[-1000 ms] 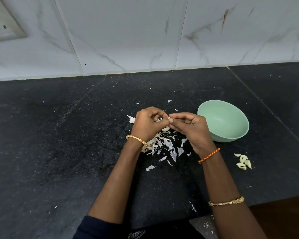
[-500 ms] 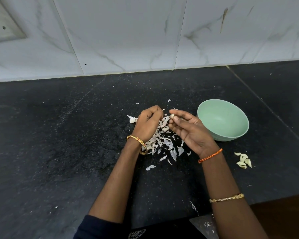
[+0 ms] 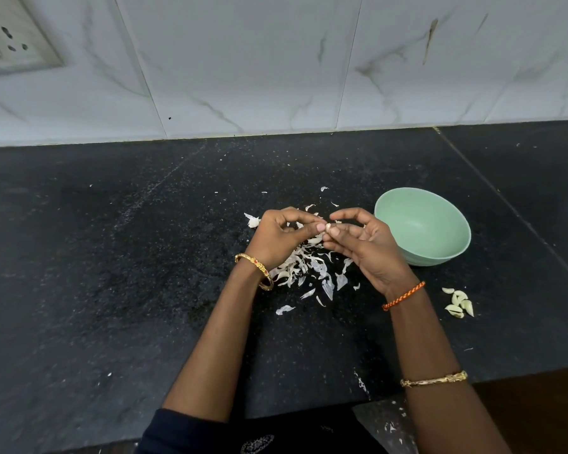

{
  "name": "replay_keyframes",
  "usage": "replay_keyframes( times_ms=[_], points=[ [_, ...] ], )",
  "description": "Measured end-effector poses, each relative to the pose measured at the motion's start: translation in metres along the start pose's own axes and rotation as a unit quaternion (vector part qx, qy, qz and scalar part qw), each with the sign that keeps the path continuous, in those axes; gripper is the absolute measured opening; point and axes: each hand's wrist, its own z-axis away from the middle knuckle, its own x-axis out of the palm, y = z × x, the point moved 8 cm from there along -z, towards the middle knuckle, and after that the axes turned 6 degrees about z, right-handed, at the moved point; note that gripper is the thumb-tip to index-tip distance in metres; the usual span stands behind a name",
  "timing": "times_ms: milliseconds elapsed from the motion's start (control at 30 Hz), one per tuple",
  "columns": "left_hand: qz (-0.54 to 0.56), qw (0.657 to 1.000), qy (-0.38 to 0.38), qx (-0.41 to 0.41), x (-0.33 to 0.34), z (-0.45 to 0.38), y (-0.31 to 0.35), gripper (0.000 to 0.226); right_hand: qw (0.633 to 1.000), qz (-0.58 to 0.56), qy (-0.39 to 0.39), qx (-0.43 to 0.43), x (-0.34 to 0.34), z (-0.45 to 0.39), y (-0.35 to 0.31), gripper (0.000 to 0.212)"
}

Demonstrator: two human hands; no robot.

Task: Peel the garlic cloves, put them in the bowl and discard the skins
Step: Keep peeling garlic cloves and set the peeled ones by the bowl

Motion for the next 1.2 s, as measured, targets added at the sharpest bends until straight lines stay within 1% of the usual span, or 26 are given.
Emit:
replay_keyframes(
  times_ms=[100, 167, 233, 267, 367, 400, 467, 567, 633, 700, 800, 867, 933, 967, 1033, 1067, 1167, 1200],
  points=[
    [-0.015, 1.000, 0.020, -0.011, 0.001, 0.004, 0.000, 0.004, 1.000, -0.005, -0.022, 0.008, 0.002, 0.001, 0.003, 0.020],
    [-0.013, 0.998, 0.040, -0.045, 0.000, 0.006, -0.005, 0.010, 0.999, -0.015, -0.032, 0.017, 0.003, 0.002, 0.006, 0.020],
    [0.025, 0.994, 0.063, -0.091, -0.001, 0.008, -0.014, 0.021, 0.999, -0.021, -0.039, 0.028, 0.003, 0.004, 0.010, 0.020],
    [0.037, 0.992, 0.071, -0.098, -0.001, 0.009, -0.016, 0.027, 0.998, -0.028, -0.038, 0.036, 0.003, 0.005, 0.012, 0.020],
    [0.006, 0.995, 0.078, -0.066, 0.003, 0.012, -0.015, 0.036, 0.995, -0.068, -0.034, 0.062, 0.001, 0.008, 0.019, 0.017],
    [-0.004, 0.995, 0.078, -0.060, 0.007, 0.014, -0.014, 0.035, 0.994, -0.078, -0.036, 0.070, 0.000, 0.010, 0.021, 0.015],
    [-0.006, 0.995, 0.077, -0.067, 0.012, 0.017, -0.015, 0.023, 0.992, -0.081, -0.040, 0.086, -0.002, 0.014, 0.024, 0.011],
    [-0.005, 0.994, 0.059, -0.087, 0.026, 0.024, -0.016, 0.006, 0.991, -0.037, -0.027, 0.128, -0.012, 0.022, 0.033, 0.009],
    [-0.009, 0.994, 0.057, -0.090, 0.035, 0.028, -0.016, 0.005, 0.986, -0.011, -0.021, 0.167, -0.018, 0.030, 0.041, 0.017],
    [-0.019, 0.993, 0.064, -0.099, 0.047, 0.030, -0.019, 0.008, 0.982, 0.022, -0.012, 0.188, -0.030, 0.039, 0.047, 0.022],
    [-0.054, 0.990, 0.052, -0.119, 0.076, 0.036, -0.024, 0.015, 0.973, 0.142, 0.039, 0.179, -0.065, 0.056, 0.047, 0.026],
    [-0.082, 0.988, 0.037, -0.128, 0.100, 0.042, -0.027, 0.013, 0.958, 0.240, 0.097, 0.123, -0.099, 0.069, 0.037, 0.027],
    [-0.108, 0.987, 0.028, -0.118, 0.126, 0.050, -0.027, 0.006, 0.931, 0.318, 0.173, 0.058, -0.136, 0.083, 0.023, 0.022],
    [-0.127, 0.986, 0.024, -0.105, 0.139, 0.053, -0.027, 0.004, 0.919, 0.332, 0.210, 0.039, -0.154, 0.091, 0.018, 0.017],
    [-0.171, 0.980, 0.026, -0.094, 0.164, 0.059, -0.027, 0.010, 0.903, 0.339, 0.260, 0.027, -0.187, 0.103, 0.016, 0.007],
    [-0.189, 0.977, 0.035, -0.097, 0.175, 0.061, -0.028, 0.012, 0.897, 0.347, 0.271, 0.030, -0.200, 0.108, 0.017, 0.007],
    [-0.208, 0.970, 0.042, -0.116, 0.198, 0.063, -0.032, 0.008, 0.885, 0.377, 0.270, 0.045, -0.222, 0.115, 0.026, 0.011],
    [-0.221, 0.967, 0.034, -0.125, 0.205, 0.064, -0.034, 0.015, 0.883, 0.383, 0.267, 0.051, -0.225, 0.115, 0.030, 0.011]
  ],
)
